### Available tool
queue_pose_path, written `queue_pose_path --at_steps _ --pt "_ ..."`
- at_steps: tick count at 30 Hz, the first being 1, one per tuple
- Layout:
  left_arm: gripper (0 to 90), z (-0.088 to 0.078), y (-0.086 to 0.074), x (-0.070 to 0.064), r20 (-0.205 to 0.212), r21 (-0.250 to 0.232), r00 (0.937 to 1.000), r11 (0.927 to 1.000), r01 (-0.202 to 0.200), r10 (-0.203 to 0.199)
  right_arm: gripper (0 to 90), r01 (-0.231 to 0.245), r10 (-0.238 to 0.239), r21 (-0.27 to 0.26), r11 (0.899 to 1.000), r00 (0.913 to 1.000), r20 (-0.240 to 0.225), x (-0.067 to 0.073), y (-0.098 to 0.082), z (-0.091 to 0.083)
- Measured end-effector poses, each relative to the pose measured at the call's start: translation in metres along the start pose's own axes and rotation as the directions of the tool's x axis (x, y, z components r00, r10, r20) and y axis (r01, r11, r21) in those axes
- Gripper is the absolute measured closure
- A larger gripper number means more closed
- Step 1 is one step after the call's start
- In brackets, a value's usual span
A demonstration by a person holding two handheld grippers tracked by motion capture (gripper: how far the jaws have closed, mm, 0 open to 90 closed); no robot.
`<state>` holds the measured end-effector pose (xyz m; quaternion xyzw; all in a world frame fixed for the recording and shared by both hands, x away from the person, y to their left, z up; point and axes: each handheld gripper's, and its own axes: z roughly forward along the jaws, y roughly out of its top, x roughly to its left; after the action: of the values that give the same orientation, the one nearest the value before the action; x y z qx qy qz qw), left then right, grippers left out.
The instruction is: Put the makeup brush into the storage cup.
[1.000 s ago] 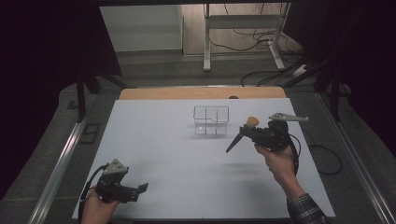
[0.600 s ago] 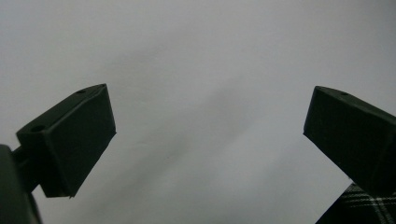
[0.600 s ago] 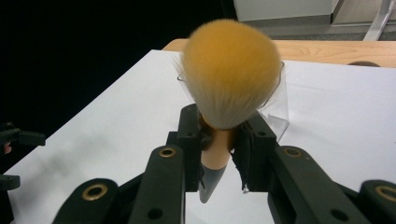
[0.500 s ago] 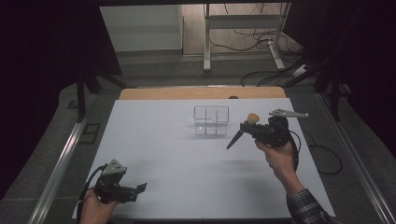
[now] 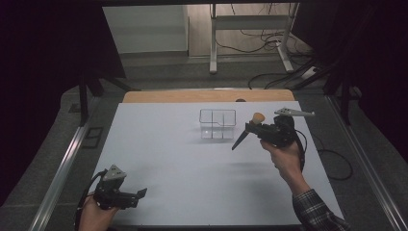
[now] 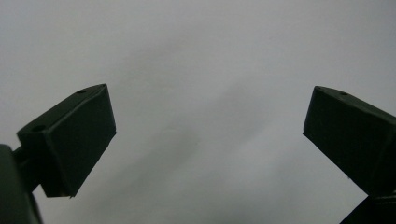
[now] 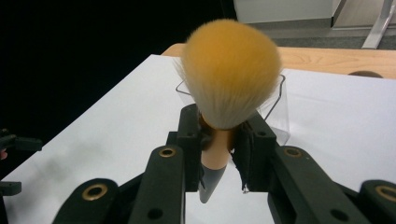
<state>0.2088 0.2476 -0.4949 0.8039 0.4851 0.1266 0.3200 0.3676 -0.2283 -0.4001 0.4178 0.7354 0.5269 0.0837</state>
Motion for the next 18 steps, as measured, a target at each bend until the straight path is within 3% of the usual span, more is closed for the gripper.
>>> queue_pose_path --at_steps 10,18 --pt "3.1 0.0 -0.001 0.001 -0.019 0.016 0.9998 0.9999 -0.004 0.005 73.0 0.008 -0.007 -0.018 1.0 0.9999 0.008 -0.002 0.013 0.0" --pt "3.1 0.001 -0.001 0.001 -0.008 0.023 1.0 0.9997 -0.003 0.003 72.9 0.017 -0.016 -0.025 1.0 0.9998 0.015 -0.003 0.022 0.001"
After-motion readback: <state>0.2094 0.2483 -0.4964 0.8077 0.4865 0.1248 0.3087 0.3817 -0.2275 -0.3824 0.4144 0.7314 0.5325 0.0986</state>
